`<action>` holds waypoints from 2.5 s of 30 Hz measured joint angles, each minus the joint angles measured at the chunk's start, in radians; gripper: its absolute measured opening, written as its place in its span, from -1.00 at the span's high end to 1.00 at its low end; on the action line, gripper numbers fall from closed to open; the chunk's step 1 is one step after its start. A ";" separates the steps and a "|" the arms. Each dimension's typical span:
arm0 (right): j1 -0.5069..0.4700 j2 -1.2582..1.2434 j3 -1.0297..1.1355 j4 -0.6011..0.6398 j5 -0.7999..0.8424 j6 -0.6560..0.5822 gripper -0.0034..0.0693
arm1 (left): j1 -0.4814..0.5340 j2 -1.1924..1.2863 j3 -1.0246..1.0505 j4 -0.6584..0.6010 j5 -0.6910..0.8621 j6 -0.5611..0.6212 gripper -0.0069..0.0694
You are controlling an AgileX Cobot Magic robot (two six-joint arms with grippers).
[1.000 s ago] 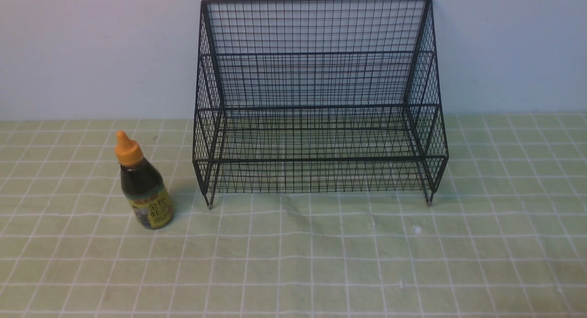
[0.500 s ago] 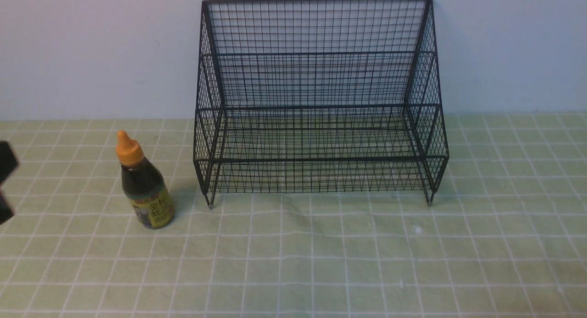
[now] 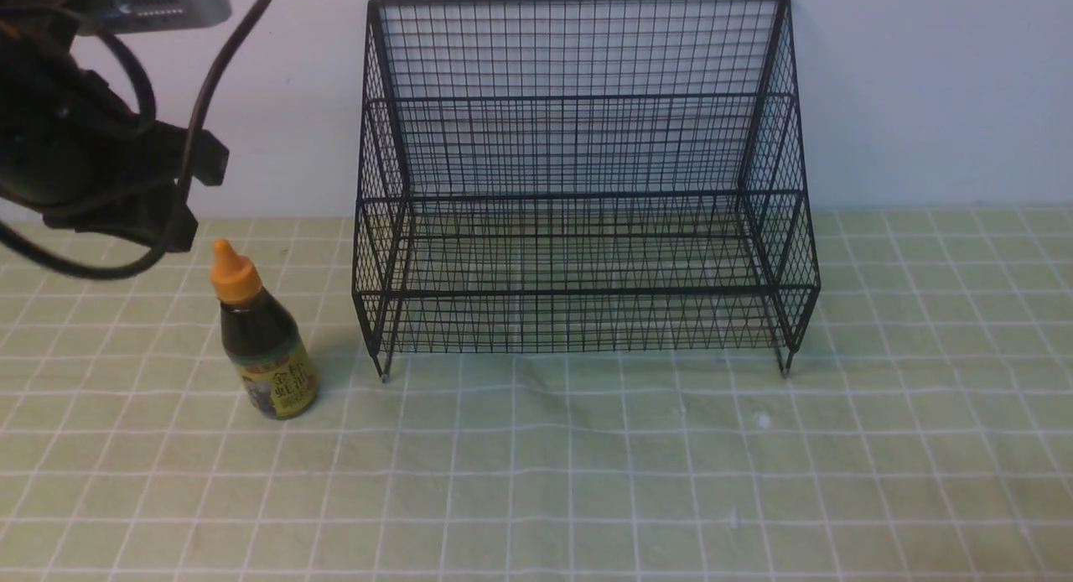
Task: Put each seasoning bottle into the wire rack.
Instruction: Use the left arm to grab the condiment bottle closest to it, then use the left arm to put the condiment bottle back on the shelf
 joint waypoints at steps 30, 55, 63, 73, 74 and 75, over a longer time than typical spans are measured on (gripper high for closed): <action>0.000 0.000 0.000 0.000 0.000 0.000 0.94 | 0.000 0.342 -0.045 0.073 -0.139 0.009 -0.56; 0.000 0.000 0.000 0.000 0.000 0.000 0.94 | -0.141 0.032 -0.048 0.100 -0.130 -0.008 0.03; 0.000 0.000 0.000 0.000 0.000 0.000 0.94 | -0.280 0.033 -0.048 0.091 -0.392 -0.016 0.04; 0.000 0.000 0.000 0.000 0.000 0.000 0.94 | -0.289 0.154 -0.048 0.107 -0.550 -0.017 0.04; 0.000 0.000 0.000 0.000 0.000 0.000 0.94 | -0.289 0.173 -0.048 0.108 -0.557 -0.017 0.04; 0.000 0.000 0.000 0.000 0.000 0.000 0.94 | -0.289 0.192 -0.048 0.110 -0.564 -0.017 0.04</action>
